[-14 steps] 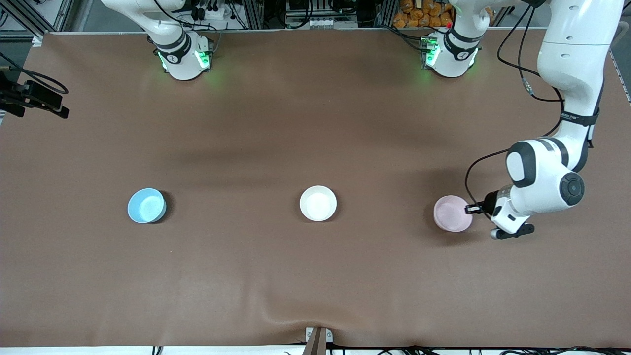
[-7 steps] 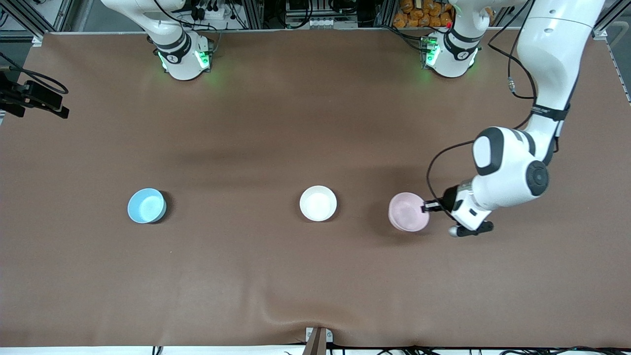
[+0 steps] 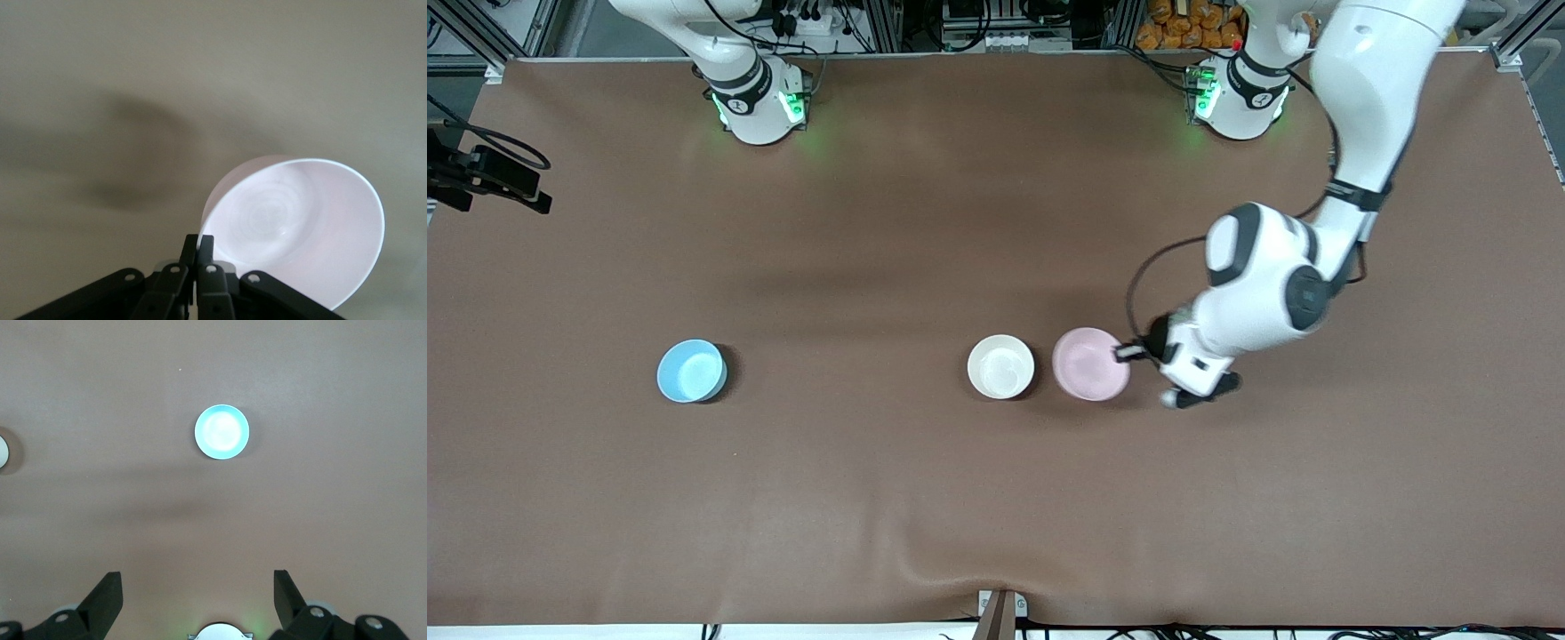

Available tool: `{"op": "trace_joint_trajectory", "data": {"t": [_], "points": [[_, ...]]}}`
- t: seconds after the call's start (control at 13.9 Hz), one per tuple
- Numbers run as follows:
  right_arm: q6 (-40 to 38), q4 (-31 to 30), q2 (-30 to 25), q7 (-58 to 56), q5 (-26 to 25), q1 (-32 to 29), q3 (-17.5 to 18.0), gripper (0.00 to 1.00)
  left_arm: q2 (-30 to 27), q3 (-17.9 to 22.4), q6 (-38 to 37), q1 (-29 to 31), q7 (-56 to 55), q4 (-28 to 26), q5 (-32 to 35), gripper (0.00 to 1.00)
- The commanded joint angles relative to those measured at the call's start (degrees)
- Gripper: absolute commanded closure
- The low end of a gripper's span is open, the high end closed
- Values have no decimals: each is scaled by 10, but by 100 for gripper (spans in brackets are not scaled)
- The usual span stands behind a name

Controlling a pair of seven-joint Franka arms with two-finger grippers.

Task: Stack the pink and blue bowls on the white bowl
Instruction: 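Carry the pink bowl with the left gripper onto the white bowl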

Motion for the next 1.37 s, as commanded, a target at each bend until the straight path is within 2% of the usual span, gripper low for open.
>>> {"op": "trace_joint_trajectory", "data": {"t": [0.0, 0.29, 0.43, 0.58, 0.86, 1.3], "points": [[-3, 4, 1, 2, -11, 7, -3, 0, 42, 7, -3, -61, -88, 63, -1, 100], [-3, 4, 1, 2, -11, 7, -3, 0, 89, 51, 2, -154, -149, 115, 1, 100], [-3, 4, 1, 2, -11, 7, -3, 0, 104, 98, 2, -199, -151, 131, 2, 100], [-3, 4, 1, 2, -11, 7, -3, 0, 108, 130, 2, -219, -143, 131, 3, 100], [-2, 4, 12, 1, -13, 6, -3, 0, 126, 131, 12, -219, -143, 131, 23, 100], [7, 4, 100, -5, -2, 11, -2, 0, 135, 131, 16, -226, -145, 131, 23, 100]]}}
